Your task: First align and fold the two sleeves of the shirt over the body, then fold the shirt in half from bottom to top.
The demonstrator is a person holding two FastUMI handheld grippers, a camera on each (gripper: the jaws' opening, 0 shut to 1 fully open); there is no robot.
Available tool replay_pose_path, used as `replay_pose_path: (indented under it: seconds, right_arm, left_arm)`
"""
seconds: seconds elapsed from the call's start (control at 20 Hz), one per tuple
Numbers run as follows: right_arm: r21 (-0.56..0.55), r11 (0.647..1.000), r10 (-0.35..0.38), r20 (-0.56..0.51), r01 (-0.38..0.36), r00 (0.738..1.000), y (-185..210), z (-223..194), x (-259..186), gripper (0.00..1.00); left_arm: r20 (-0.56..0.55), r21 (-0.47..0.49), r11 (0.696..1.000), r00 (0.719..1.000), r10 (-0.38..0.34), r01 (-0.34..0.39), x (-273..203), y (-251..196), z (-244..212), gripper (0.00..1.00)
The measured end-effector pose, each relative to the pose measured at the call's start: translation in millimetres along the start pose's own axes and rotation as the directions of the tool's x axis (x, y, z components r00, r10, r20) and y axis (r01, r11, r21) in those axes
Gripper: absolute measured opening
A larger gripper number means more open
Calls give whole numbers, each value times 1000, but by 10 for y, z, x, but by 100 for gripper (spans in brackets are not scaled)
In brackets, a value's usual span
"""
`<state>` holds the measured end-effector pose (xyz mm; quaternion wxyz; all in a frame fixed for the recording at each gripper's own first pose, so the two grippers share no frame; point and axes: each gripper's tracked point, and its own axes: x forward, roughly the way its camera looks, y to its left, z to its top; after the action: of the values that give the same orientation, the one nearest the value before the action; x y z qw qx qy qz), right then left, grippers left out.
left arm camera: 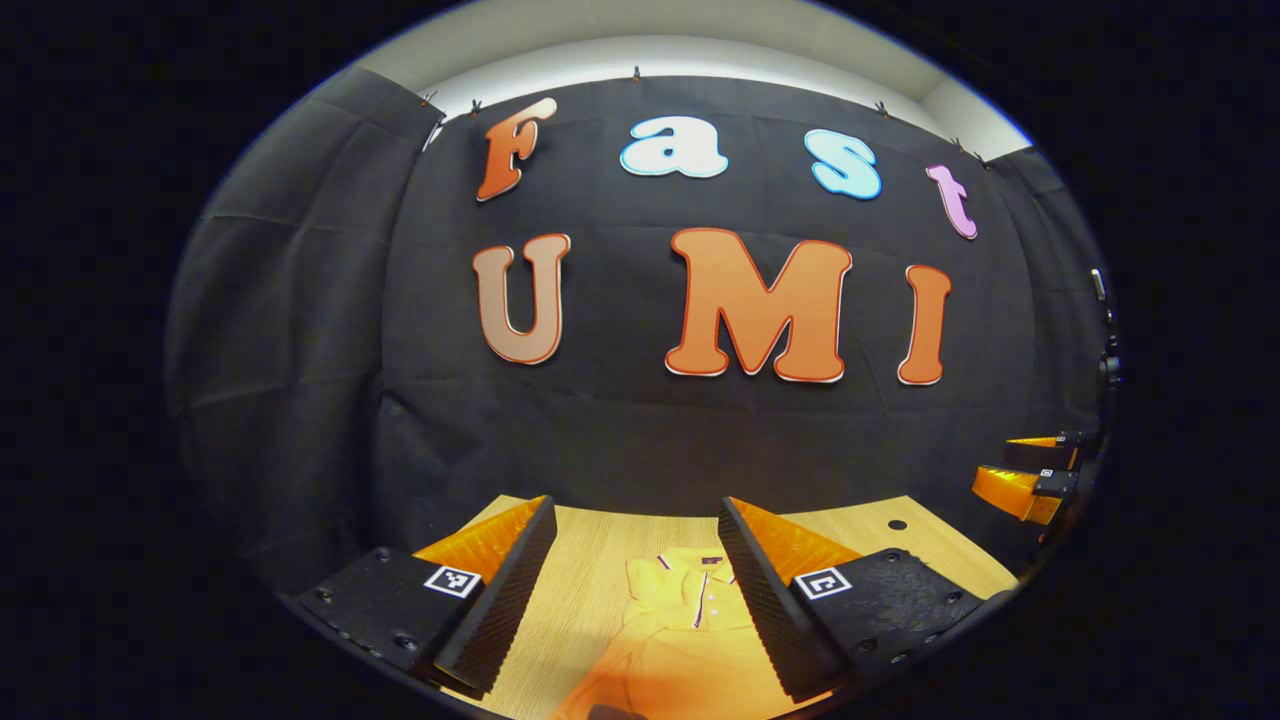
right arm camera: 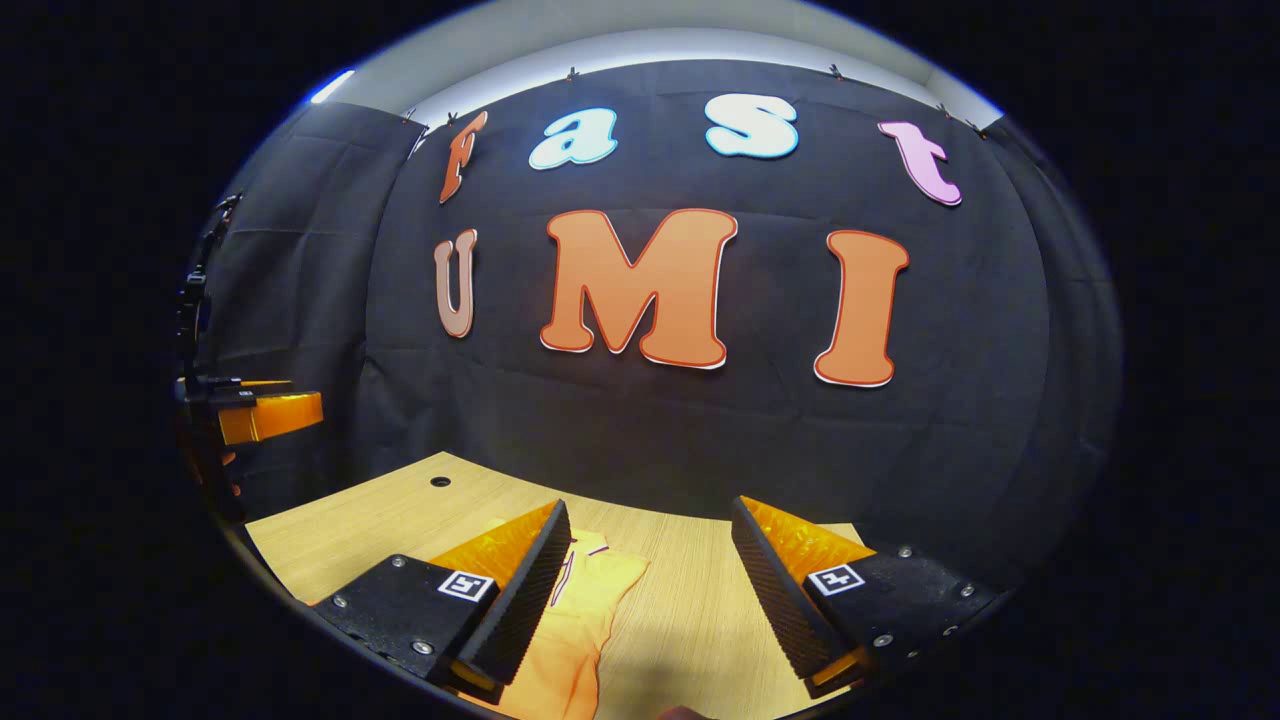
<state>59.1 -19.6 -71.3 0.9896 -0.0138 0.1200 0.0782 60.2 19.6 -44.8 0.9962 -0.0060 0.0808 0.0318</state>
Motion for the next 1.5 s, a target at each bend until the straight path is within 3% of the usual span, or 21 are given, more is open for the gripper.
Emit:
replay_pose_path:
  seconds: [0.15, 0.3, 0.5, 0.65, 0.8, 0.95, 1.1, 1.2, 1.5]
  right_arm:
    - [-1, 1000, -9, 44, 9, 999, -1, 144, -135, 98]
    - [3, 999, -38, 73, 38, 997, 27, 176, -261, 98]
    - [-3, 999, -46, 25, 46, 999, 141, -40, -383, 98]
    - [6, 999, -44, -68, 44, 997, 180, -364, -489, 97]
    - [23, 999, -38, -151, 42, 988, 216, -670, -621, 97]
    - [75, 997, 5, -252, 15, 968, 362, -1031, -785, 97]
    - [109, 994, 45, -350, -7, 936, 464, -1393, -928, 97]
    - [171, 984, 117, -452, -43, 884, 607, -1698, -1047, 97]
    - [154, 987, 133, -615, -47, 777, 697, -2374, -1337, 98]
  left_arm:
    - [106, -15, 1000, 994, 9, -7, -298, 61, 189, 98]
    - [203, 69, 998, 979, -22, 8, -518, 57, 331, 98]
    - [25, 149, 984, 994, -104, 99, -646, -40, -246, 98]
    - [-120, 118, 987, 988, -93, 107, -707, 50, -644, 99]
    - [-190, 159, 984, 980, -53, 84, -799, 226, -879, 99]
    - [-329, 148, 979, 941, -83, 138, -926, 213, -1352, 99]
    - [-461, 97, 982, 882, -99, 161, -1020, 216, -1864, 96]
    - [-540, 64, 987, 837, -92, 149, -1124, 271, -2137, 99]
    - [-679, 3, 993, 729, -84, 117, -1290, 433, -2767, 100]
